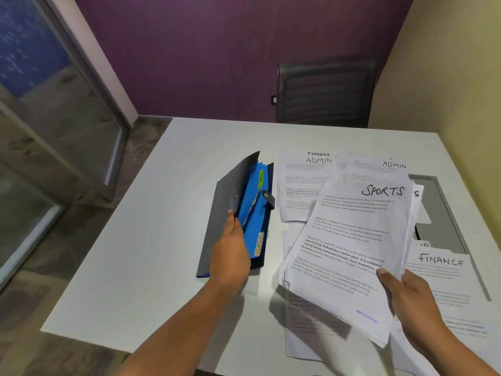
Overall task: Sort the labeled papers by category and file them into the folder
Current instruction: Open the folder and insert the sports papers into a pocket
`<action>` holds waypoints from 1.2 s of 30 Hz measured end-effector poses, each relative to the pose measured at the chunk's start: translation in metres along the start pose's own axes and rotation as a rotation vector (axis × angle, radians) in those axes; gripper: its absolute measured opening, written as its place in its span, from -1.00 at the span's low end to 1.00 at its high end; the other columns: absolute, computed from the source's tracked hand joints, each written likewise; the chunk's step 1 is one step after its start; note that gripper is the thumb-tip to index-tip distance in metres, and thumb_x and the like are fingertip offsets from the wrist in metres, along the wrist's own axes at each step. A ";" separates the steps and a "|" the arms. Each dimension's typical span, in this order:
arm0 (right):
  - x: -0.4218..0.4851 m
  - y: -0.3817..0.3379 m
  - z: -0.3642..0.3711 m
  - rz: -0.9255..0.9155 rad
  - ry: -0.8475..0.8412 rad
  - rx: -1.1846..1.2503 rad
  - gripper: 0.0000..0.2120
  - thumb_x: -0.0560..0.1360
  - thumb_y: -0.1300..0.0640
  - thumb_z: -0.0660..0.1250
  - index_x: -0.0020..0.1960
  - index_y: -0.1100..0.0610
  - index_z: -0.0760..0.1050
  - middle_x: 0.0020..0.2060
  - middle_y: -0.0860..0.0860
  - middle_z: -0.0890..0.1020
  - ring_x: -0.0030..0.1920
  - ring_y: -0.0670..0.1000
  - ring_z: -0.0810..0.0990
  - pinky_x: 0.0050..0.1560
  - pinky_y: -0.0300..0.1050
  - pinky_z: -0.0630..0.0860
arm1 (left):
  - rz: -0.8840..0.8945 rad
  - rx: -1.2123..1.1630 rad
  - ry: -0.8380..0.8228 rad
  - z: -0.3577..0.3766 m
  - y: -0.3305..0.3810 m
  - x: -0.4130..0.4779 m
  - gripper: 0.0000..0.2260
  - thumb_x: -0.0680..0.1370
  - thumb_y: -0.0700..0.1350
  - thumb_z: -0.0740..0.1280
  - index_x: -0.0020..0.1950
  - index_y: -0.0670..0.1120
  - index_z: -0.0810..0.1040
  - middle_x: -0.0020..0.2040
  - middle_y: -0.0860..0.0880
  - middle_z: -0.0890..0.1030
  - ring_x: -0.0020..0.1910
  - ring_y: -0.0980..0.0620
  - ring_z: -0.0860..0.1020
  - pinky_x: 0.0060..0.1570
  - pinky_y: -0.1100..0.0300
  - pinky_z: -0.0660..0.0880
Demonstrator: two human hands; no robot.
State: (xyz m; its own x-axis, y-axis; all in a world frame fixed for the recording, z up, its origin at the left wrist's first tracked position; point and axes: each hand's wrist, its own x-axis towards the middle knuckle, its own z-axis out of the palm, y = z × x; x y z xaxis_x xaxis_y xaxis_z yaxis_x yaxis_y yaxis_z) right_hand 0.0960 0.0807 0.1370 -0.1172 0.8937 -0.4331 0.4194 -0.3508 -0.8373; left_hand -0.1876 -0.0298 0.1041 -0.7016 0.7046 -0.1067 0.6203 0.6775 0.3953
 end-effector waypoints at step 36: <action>0.023 -0.102 0.085 -0.400 -0.145 -0.639 -0.69 0.59 0.13 0.24 -0.31 0.20 0.39 -0.38 0.09 0.54 -0.35 0.06 0.49 -0.36 -0.15 0.34 | -0.058 -0.222 -0.283 0.028 0.023 -0.011 -0.50 0.62 -0.14 0.16 0.57 -0.03 0.16 0.58 -0.02 0.21 0.30 -0.08 0.53 0.24 0.05 0.54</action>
State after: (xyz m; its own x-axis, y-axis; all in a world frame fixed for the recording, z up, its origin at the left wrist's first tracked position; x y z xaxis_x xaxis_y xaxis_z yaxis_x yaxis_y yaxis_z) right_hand -0.0254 0.1129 0.1840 -0.4680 0.8574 -0.2143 0.7538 0.2608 -0.6032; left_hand -0.1563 -0.0159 0.0890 -0.5896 0.7178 -0.3704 0.4695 0.6777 0.5660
